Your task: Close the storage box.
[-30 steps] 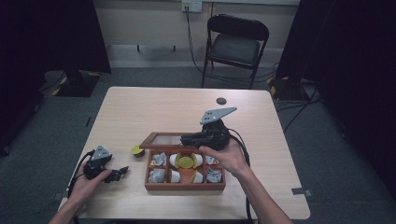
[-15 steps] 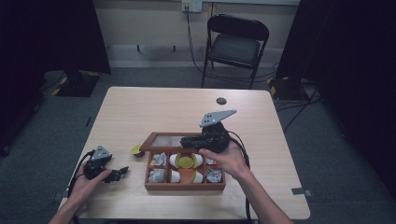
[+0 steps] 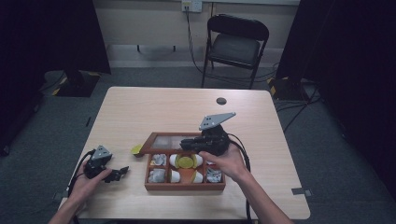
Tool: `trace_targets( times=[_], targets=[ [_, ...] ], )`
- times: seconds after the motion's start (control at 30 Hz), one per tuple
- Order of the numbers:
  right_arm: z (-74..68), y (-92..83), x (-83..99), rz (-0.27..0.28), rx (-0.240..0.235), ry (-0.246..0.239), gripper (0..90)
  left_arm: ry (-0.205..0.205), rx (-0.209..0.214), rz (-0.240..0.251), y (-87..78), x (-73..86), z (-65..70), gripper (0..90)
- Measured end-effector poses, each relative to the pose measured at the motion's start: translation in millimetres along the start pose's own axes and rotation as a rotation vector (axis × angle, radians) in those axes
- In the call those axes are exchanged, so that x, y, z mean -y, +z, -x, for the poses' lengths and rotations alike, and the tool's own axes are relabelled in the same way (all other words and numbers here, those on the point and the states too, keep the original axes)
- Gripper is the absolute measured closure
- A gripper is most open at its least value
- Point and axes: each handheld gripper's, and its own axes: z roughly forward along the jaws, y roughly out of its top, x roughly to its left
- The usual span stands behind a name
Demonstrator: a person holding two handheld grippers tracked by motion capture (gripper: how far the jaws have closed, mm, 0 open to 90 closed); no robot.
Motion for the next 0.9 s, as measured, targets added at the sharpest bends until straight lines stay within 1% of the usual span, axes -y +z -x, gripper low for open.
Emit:
trace_targets(
  times=[0.17,0.27,0.53,0.57,0.6,0.63,0.67,0.7,0.73,0.77,0.8,0.87,0.9],
  targets=[
    [-1.5,0.6,2.4,0.003,0.001,0.003,83.8,0.0,0.0,0.0,0.0,0.0,0.0,8.0],
    [-3.3,1.8,5.4,-0.003,-0.002,0.003,83.8,0.0,-0.002,0.002,0.1,0.1,0.2,8.0],
    [-8.7,3.7,8.6,-0.022,0.011,-0.007,83.8,0.0,-0.002,0.003,0.0,0.3,0.4,8.1],
    [-9.0,3.8,8.7,-0.02,0.012,-0.007,84.4,0.0,-0.001,0.003,0.0,0.3,0.3,8.0],
    [-9.3,3.9,8.9,-0.009,0.001,-0.004,90.0,0.0,0.0,0.002,0.0,0.3,0.3,8.0],
    [-10.4,4.3,8.7,-0.022,0.063,-0.02,90.0,0.0,0.001,0.003,0.1,0.3,0.2,7.9],
    [-8.9,6.0,9.3,-0.047,0.103,-0.026,90.0,0.001,0.002,0.003,0.1,0.3,0.2,7.9],
    [-5.3,7.7,11.2,-0.055,0.099,-0.011,90.0,0.001,-0.001,0.006,0.4,0.5,0.3,7.8],
    [-2.2,8.9,14.1,-0.045,0.069,0.012,90.0,0.005,0.001,0.001,0.0,0.2,0.3,7.7],
    [-2.4,9.7,16.1,-0.045,0.065,0.024,90.0,0.004,0.0,0.006,0.4,0.5,0.4,7.5],
    [-4.1,10.5,16.9,-0.055,0.072,0.015,90.0,0.004,0.0,0.005,0.3,0.4,0.3,7.4],
    [-5.6,11.4,17.7,-0.054,0.039,0.018,90.0,0.005,0.001,0.004,0.5,0.2,0.2,7.2],
    [-5.9,11.8,18.5,-0.06,0.037,0.008,90.0,0.005,0.001,0.004,0.5,0.2,0.2,7.2]
  ],
)
